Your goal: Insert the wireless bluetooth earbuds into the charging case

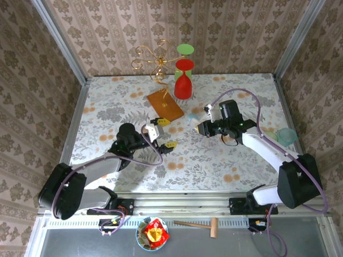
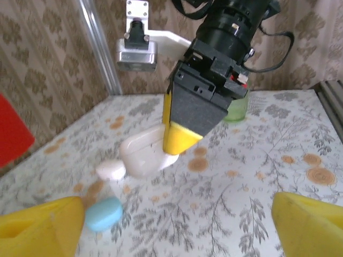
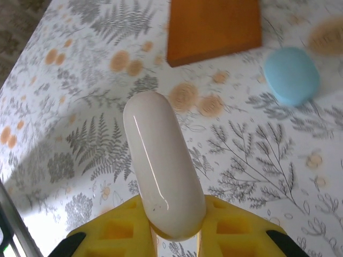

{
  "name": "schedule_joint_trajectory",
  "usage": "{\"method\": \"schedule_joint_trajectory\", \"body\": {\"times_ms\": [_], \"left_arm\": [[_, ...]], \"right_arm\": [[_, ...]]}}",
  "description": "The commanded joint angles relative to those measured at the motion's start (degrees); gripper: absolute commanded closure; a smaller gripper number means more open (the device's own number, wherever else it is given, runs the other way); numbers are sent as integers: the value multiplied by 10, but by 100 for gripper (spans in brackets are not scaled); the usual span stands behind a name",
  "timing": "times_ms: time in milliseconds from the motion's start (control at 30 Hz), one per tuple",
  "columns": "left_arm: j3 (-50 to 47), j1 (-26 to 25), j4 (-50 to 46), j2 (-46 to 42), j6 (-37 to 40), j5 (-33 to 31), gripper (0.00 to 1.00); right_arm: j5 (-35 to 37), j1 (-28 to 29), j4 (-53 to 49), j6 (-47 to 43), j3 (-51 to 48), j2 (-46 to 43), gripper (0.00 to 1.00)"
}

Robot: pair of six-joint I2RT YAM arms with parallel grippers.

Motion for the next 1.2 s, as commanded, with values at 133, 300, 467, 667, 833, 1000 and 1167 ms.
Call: {"method": "schedule_joint_trajectory", "body": {"times_ms": [133, 300, 467, 667, 833, 1000, 1167], "left_arm": [[31, -9, -212, -53, 124, -104, 0], [43, -12, -267, -67, 139, -131, 0], [49, -15, -298, -74, 149, -153, 0], [52, -14, -312, -78, 153, -164, 0], [49, -11, -303, -79, 133, -184, 0], [20, 22, -233, -87, 64, -254, 0], [-22, 76, -191, -111, 6, -365, 0]], "right_arm": [[-18, -14, 64, 181, -40, 72, 89], [-67, -17, 110, 230, -57, 126, 87], [-72, -18, 127, 240, -66, 154, 84], [-59, -25, 124, 237, -69, 180, 76], [-34, -32, 112, 230, -66, 172, 57], [47, -38, 57, 173, -49, 108, 30], [167, -38, 19, 77, -26, 22, 9]]}}
